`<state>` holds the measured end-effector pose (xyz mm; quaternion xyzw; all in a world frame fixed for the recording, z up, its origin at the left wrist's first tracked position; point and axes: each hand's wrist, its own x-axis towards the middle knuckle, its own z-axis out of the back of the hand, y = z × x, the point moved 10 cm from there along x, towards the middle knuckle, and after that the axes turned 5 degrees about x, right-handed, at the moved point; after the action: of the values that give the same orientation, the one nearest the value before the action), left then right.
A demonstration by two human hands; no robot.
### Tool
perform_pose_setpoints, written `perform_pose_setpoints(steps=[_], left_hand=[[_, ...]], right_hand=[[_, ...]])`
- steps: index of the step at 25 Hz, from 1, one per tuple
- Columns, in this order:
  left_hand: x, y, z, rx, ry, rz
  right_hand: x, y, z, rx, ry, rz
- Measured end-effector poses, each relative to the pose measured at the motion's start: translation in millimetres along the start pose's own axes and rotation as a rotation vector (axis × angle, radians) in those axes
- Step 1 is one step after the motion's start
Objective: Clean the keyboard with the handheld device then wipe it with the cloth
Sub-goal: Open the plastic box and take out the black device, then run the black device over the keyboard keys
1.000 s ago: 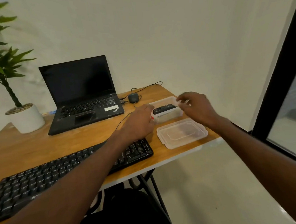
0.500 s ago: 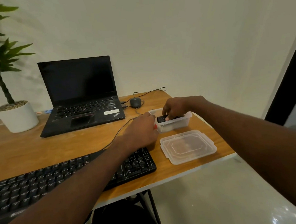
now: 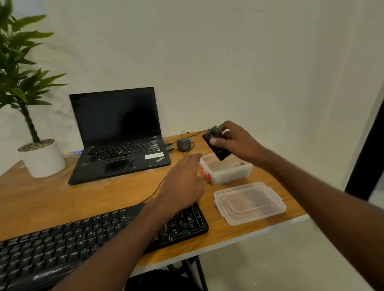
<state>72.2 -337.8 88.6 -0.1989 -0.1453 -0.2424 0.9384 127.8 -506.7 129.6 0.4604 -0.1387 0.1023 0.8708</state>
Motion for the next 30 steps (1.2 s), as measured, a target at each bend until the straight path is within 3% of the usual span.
perform_pose_setpoints(steps=[2, 6, 13, 25, 30], left_hand=[[-38, 19, 26, -0.038, -0.117, 0.028], [-123, 78, 68, 0.053, -0.269, 0.119], [-198, 155, 102, 0.202, -0.359, 0.232], [-206, 158, 93, 0.125, -0.332, 0.234], [-212, 165, 113, 0.022, -0.430, 0.245]], right_hand=[[-35, 20, -27, 0.500, -0.074, -0.052], [-88, 45, -126, 1.041, -0.004, -0.151], [-122, 83, -189, 0.847, 0.112, -0.058], [-131, 90, -182, 0.665, 0.062, 0.049], [-132, 87, -182, 0.681, 0.054, 0.042]])
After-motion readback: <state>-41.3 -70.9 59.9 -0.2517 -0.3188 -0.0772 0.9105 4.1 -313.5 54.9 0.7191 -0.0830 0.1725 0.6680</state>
